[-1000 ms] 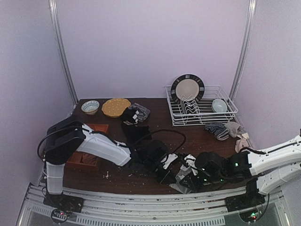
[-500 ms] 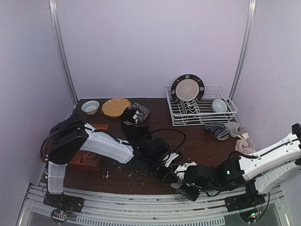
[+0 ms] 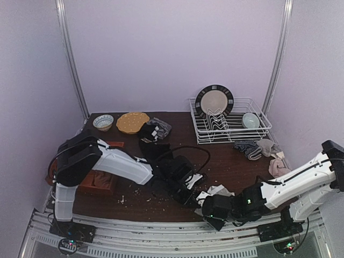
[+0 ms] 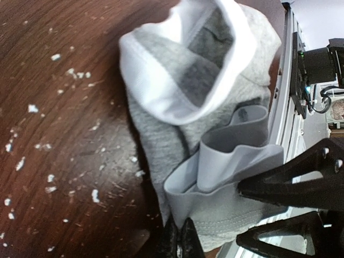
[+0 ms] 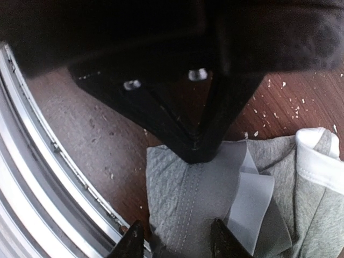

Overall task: Roll the underwear
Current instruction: Roll the underwear at the center of the board.

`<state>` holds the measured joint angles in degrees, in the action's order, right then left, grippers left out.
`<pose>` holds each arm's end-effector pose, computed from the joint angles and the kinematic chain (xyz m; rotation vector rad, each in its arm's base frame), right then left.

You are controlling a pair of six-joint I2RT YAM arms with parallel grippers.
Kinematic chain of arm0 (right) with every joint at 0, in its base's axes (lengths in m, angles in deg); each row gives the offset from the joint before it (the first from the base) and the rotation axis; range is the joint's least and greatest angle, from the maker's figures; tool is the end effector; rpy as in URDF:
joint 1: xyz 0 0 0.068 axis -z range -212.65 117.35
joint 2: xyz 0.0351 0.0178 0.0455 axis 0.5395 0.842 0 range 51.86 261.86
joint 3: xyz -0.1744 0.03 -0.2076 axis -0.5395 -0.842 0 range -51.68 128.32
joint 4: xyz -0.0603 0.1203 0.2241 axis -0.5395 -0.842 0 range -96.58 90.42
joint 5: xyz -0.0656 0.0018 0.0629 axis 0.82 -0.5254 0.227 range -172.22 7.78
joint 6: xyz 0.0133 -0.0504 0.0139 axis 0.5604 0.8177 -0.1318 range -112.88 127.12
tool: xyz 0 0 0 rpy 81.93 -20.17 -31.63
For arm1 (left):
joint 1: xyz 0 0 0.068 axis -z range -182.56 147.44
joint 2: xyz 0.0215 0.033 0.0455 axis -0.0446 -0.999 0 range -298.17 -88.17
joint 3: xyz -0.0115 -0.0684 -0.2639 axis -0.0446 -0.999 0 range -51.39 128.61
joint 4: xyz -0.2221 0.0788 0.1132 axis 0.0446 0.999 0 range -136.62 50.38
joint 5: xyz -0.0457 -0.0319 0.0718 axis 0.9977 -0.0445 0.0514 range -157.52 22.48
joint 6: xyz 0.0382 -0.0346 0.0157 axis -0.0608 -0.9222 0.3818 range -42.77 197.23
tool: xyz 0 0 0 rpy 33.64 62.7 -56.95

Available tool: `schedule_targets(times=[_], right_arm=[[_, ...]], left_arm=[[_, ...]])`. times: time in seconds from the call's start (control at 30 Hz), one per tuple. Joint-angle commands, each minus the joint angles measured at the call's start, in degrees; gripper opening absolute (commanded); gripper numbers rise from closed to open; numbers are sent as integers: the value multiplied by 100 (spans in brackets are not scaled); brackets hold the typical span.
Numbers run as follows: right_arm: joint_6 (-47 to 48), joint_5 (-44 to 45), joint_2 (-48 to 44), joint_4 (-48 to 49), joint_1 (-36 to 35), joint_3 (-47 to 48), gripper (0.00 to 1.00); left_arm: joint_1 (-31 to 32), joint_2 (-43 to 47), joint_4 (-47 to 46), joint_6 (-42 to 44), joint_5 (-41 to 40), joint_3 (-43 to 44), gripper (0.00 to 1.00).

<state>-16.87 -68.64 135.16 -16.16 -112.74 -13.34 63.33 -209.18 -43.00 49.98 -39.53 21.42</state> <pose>0.0524 0.2513 0.1495 -1.1683 2.3615 0.3337 0.1602 -0.3986 0.1144 1.1495 2.5520 -1.1789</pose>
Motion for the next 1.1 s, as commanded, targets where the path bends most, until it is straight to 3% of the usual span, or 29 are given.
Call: schedule_targets(times=[0.0, 0.1, 0.17, 0.23, 0.37, 0.53, 0.8, 1.07], right_arm=[[-315, -107, 567, -402, 28, 30, 32], [-411, -122, 652, -430, 34, 40, 12], [-430, -152, 669, -442, 46, 60, 5], [-417, -264, 615, -346, 44, 43, 1], [-317, -771, 276, 182, 94, -46, 0], [-494, -1800, -161, 1081, 430, -271, 0], [-1669, -3438, -1198, 2989, 1640, -1410, 0], [-2504, -3815, -1528, 4148, 2238, -2398, 0]], left_arm=[[73, -183, 581, 29, -167, -139, 0], [65, -58, 566, 34, -189, -238, 0], [52, 149, 501, 1, -258, -379, 1], [27, 409, 414, -55, -349, -569, 11], [-38, 1090, 314, -268, -734, -1100, 35], [-85, 2092, 178, -508, -1569, -1824, 48], [116, 3195, -254, 328, -2646, -2503, 51], [633, 2788, -1025, 1884, -2041, -2302, 53]])
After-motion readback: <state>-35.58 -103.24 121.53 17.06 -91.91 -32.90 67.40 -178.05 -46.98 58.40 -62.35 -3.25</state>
